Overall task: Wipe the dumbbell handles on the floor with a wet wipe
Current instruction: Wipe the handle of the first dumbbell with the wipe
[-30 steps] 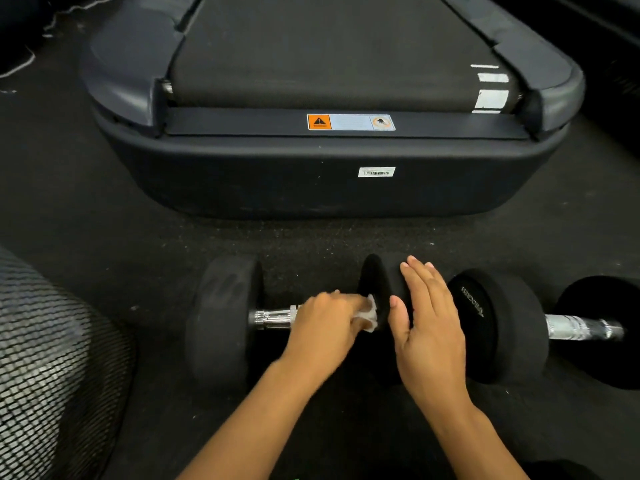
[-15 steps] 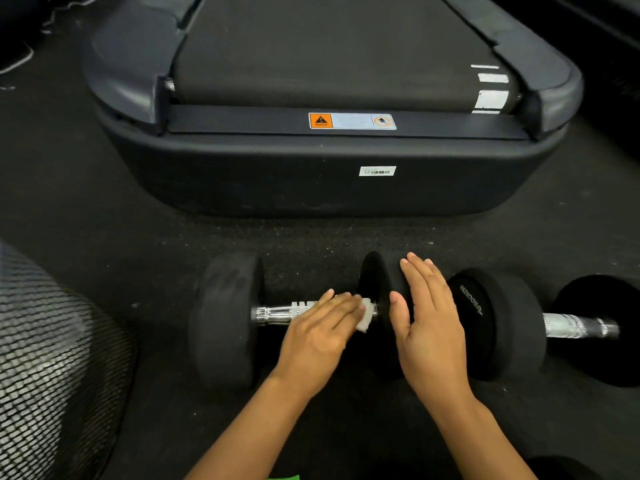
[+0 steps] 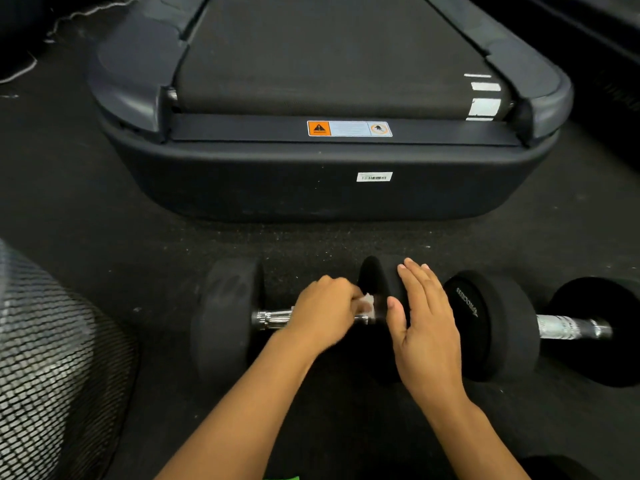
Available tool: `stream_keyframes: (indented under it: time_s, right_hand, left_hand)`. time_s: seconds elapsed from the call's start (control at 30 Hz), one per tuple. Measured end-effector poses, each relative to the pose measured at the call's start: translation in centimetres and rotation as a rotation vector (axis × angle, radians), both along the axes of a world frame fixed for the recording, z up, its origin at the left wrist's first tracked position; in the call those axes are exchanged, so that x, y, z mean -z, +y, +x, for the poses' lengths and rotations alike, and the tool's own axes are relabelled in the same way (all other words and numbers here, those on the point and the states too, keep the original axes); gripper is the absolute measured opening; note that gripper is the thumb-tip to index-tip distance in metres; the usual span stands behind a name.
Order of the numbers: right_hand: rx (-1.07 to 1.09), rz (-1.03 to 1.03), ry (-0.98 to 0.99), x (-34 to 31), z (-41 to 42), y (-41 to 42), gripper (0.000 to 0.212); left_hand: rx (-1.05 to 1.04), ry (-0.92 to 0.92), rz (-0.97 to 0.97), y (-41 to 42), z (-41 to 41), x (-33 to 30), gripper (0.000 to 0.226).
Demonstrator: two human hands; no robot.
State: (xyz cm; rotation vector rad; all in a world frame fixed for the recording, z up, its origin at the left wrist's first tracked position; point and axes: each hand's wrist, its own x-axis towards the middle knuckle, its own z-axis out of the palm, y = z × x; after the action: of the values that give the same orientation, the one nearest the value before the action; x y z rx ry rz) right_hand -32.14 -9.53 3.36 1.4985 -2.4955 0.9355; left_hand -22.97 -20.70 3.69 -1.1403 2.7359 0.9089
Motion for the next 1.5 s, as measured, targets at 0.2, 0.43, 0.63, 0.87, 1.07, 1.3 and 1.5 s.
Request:
stream_keyframes:
  time_s: [0.2,0.43,0.63,0.87,1.07,1.3,1.5]
  right_hand:
    - [0.008,-0.012,0.005,0.1,0.0,-0.2,0.052]
    - [0.009,-0.017,0.011,0.2,-0.1,-0.4,0.051]
    - [0.011,-0.015,0.015,0.3,-0.1,-0.1,0.052]
    - [0.011,-0.014,0.007,0.2,-0.1,-0.5,0.053]
    - [-0.004,-0.006,0.007,0.3,-0.2,-0.3,0.053]
    - [0.000,-0.014,-0.005,0.1,-0.1,-0.3,0.054]
    - [-0.009,-0.011,-0.008,0.1,-0.2,-0.4,0.054]
  left_hand:
    - [0.023,0.082,-0.198,0.8,0.5,0.4,0.020]
    - [0.003,0.022,0.002,-0.6,-0.1,0.2,0.019]
    - [0.152,0.532,-0.534,2.4,2.1,4.7,0.025]
    - [0.177,0.655,-0.735,2.6,3.4,6.9,0.029]
    - [0.196,0.615,-0.704,2.4,3.8,6.9,0.034]
    - [0.112,0.384,-0.431,2.2,1.2,3.4,0.021]
    - [-0.056,0.046,-0.106,-0.3,1.2,0.0,0.018]
